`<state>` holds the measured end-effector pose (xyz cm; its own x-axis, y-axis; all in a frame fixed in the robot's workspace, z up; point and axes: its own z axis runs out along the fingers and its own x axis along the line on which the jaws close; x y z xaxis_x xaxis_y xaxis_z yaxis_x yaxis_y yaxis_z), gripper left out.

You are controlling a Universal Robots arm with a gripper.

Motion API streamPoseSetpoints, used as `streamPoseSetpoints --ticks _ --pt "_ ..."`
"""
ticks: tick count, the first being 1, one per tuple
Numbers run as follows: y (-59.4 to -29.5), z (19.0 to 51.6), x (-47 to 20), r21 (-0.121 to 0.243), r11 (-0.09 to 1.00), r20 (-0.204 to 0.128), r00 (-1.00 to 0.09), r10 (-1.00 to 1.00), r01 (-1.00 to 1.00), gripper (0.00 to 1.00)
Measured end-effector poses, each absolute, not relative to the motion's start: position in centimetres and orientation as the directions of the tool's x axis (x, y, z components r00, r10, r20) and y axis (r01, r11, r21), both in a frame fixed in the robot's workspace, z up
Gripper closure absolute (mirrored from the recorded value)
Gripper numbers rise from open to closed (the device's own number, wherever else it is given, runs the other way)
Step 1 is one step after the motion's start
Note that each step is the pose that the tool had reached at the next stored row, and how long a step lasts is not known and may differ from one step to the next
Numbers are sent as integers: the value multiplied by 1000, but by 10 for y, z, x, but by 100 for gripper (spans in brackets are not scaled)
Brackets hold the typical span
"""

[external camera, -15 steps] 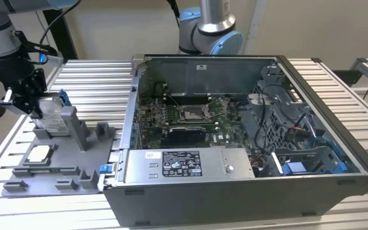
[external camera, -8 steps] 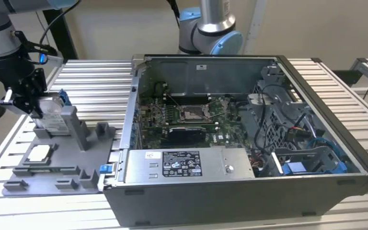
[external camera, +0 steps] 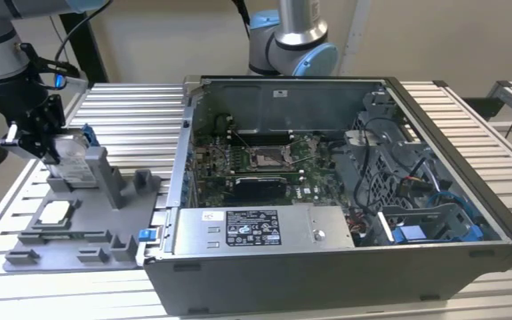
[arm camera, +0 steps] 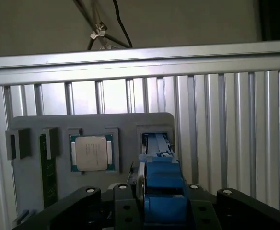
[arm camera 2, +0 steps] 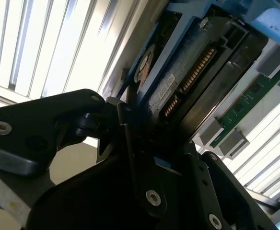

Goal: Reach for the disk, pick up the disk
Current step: 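Pick up the disk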

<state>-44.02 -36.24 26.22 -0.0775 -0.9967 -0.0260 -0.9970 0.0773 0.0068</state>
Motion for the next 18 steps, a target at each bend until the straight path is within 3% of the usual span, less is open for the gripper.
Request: streamPoseSetpoints --ticks 18 --pt "-362 262 -440 8 77 -40 -77 -996 -997 100"
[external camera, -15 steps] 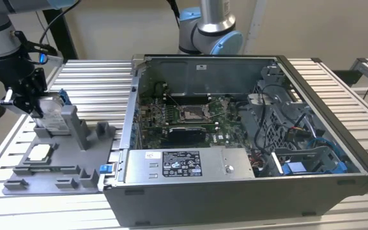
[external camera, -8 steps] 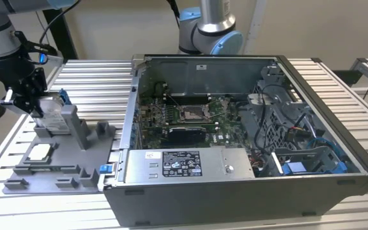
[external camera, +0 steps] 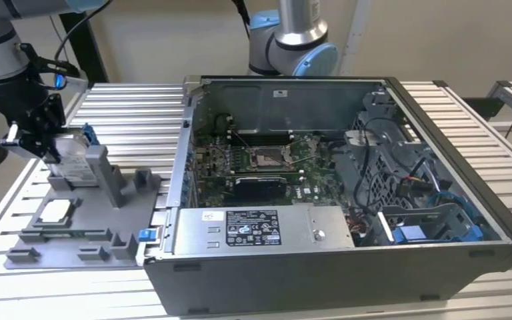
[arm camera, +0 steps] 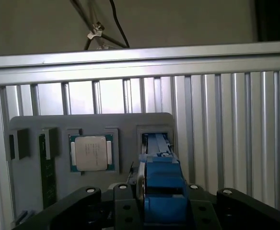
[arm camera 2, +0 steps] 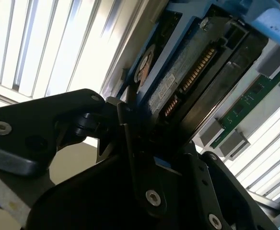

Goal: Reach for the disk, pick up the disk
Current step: 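Pick up the disk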

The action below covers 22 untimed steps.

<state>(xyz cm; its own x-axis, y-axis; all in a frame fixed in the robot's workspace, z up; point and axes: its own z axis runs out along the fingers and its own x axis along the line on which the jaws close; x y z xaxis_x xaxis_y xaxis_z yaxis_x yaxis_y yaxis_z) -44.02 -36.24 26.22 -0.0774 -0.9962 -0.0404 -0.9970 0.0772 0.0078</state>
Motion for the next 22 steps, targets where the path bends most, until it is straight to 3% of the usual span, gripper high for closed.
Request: streamPoseSetpoints --ticks 22 --pt "-362 268 -440 9 78 -55 -78 -995 -997 100"
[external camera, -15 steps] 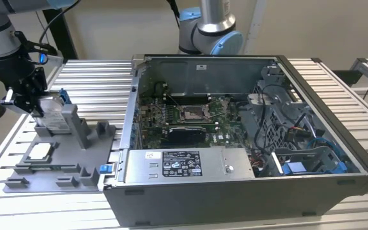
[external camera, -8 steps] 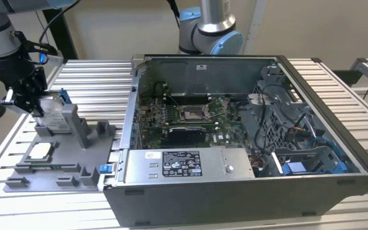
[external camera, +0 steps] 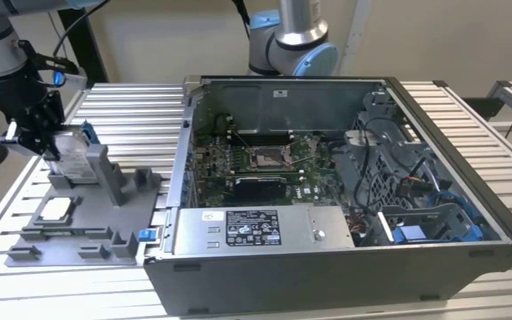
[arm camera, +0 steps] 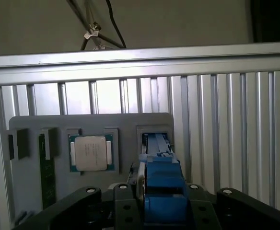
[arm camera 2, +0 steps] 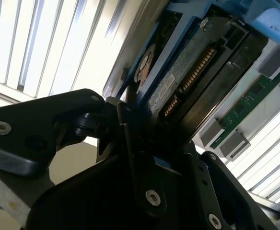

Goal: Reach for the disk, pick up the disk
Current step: 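Pick up the disk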

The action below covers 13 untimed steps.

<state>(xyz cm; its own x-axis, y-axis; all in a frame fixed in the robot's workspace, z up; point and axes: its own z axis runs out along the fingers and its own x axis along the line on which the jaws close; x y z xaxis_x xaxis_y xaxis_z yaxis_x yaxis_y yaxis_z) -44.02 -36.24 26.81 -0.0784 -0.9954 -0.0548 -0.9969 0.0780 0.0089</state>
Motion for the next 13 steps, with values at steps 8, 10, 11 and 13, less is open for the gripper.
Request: streamPoseSetpoints --ticks 8,10,11,13 --pt "-362 299 -440 9 78 -55 -78 -995 -997 100" --pt "-362 303 -440 9 78 -55 -78 -995 -997 100" --pt "-362 304 -440 9 78 -55 -78 -995 -997 100" --pt "-362 306 -440 9 78 -55 -78 -995 -997 100"
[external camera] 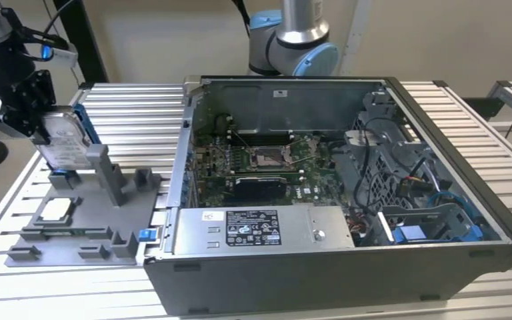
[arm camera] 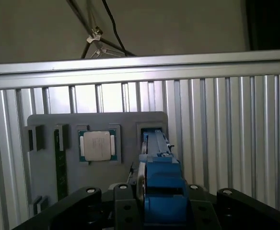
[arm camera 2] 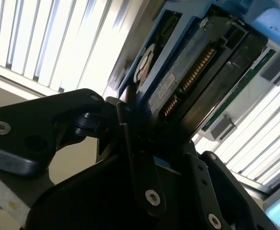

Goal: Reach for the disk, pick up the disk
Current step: 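Pick up the disk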

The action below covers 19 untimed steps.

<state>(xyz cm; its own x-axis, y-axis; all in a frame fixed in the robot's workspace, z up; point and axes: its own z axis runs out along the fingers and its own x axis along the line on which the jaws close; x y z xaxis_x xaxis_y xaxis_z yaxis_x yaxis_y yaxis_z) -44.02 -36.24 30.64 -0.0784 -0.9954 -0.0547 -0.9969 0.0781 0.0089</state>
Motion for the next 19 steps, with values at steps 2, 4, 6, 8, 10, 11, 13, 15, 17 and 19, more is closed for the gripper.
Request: streamPoseSetpoints --ticks 2,4,6,8,10,11,13,15,17,19 --pt "-362 308 -440 9 78 -55 -78 -995 -997 100" --pt "-362 310 -440 9 78 -55 -78 -995 -997 100" --pt "-362 313 -440 9 78 -55 -78 -995 -997 100" --pt "-362 316 -440 9 78 -55 -78 -995 -997 100" --pt "-362 319 -440 9 78 -55 -78 -995 -997 100" --pt "-362 320 -440 9 78 -55 -78 -995 -997 100" --pt "-362 322 -440 9 78 -55 -78 -995 -997 100" --pt "-362 324 -440 9 78 -55 -78 -995 -997 100" --pt "-362 325 -440 9 78 -55 -78 -995 -997 100" --pt "-362 326 -440 9 78 -55 -78 -995 -997 100"
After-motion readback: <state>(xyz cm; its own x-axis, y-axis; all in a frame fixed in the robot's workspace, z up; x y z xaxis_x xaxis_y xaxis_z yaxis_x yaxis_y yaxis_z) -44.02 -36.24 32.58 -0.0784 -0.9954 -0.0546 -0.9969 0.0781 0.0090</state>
